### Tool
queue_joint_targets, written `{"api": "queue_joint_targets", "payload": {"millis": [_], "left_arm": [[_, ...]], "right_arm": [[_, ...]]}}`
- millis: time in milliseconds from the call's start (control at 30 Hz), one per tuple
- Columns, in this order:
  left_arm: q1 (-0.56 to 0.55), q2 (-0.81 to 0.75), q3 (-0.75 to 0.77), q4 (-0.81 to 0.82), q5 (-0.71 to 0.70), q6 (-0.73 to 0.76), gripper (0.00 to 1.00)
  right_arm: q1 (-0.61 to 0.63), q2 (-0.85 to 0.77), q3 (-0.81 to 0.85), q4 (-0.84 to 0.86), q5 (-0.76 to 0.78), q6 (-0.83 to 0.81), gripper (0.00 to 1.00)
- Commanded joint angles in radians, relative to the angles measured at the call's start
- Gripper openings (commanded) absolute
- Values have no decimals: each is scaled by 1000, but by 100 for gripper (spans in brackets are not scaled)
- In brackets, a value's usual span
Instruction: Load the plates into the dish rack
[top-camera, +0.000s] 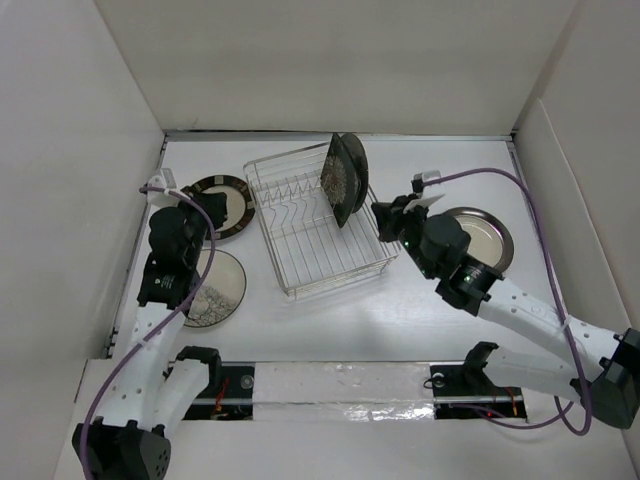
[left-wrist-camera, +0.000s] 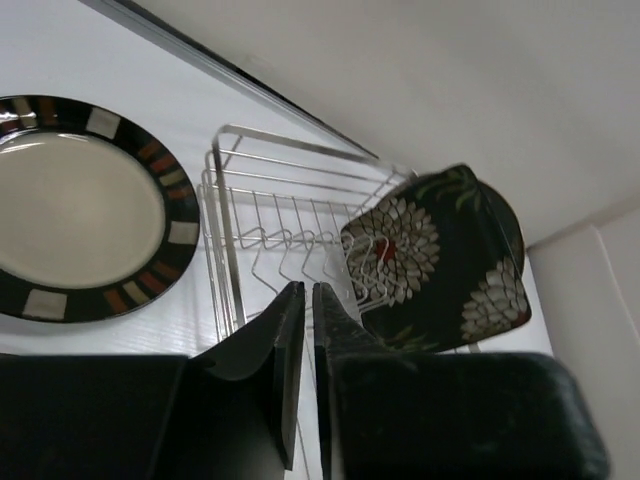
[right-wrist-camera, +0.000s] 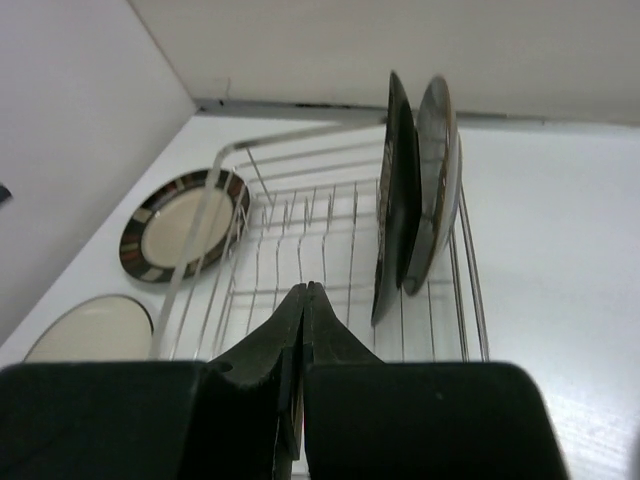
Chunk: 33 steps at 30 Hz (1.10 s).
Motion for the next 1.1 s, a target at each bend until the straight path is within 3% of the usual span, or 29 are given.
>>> {"api": "queue_joint_targets", "payload": {"millis": [0,67,133,267,300,467,633,900,1067], "left_arm": [[63,15,-14,77,-31,-69,7],[118,94,6,56,-11,-66,22],[178,146,13,43,54,-95,27],[330,244,-36,123,159,-166,55],[353,272,-30,120,174,-169,57],[451,459,9,124,242,-160,59],[529,613,65,147,295,-143,53],[529,737,154,75,174,-62,51],[529,861,226,66,219,-42,50]], "right_arm": [[2,-66,-53,89,-1,46,0],[2,-101,-84,84,10,41,4],[-7,-154,-136,93,7,41,9],[-65,-217,-184,82,-18,47,29],[-79,-224,-195,81,-34,55,30],[-168,-261,-215,35,-106,102,30],[-222,-298,-227,32,-195,125,29],[-272,-319,-238,32,-266,148,29],[-294,-312,-239,33,-291,155,29]]}}
